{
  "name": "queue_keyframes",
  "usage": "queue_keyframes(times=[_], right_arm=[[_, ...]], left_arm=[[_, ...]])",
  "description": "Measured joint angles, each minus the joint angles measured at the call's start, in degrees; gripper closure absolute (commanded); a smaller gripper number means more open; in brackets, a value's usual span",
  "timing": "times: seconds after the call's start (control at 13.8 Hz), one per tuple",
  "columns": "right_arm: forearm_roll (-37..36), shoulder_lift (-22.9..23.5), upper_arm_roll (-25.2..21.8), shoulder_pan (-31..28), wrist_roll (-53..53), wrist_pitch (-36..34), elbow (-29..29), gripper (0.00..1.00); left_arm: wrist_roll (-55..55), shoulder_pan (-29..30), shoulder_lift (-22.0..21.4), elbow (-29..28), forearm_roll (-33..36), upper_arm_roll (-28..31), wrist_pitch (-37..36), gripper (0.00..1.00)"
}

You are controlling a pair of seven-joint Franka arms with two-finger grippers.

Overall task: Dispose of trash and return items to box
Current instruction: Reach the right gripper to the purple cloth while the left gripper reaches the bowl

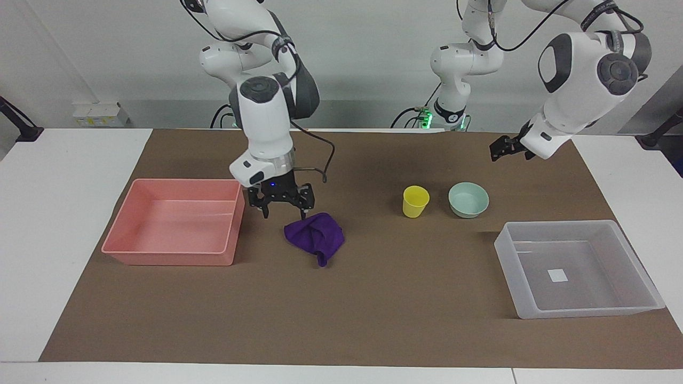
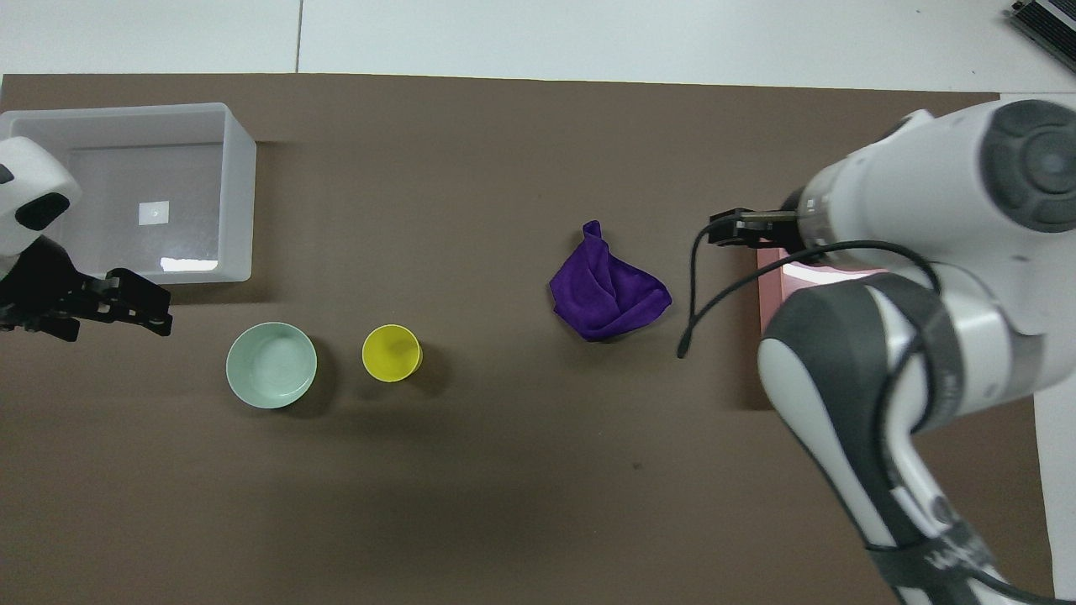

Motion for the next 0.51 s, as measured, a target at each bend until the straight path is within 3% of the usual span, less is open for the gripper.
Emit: queue_keyframes(times=[0.36,0.43,0.51], right_arm=[[0.1,6.8,0.0,3.3,2.0,13.0,-4.7,0.0],[0.1,8.0,0.0,3.7,2.0,14.6,-5.2,0.32],[0.1,8.8,0.0,3.9,1.3,15.2,-5.8,0.8]], left_arm=[[0.0,0.1,0.0,-17.5,-1.9,0.1,19.2,0.0],[0.0,0.1,0.1,-20.4,-1.9,0.1,23.2,0.09],[0.0,0.1,0.3,-22.7,-1.9,0.1,26.7,0.28]])
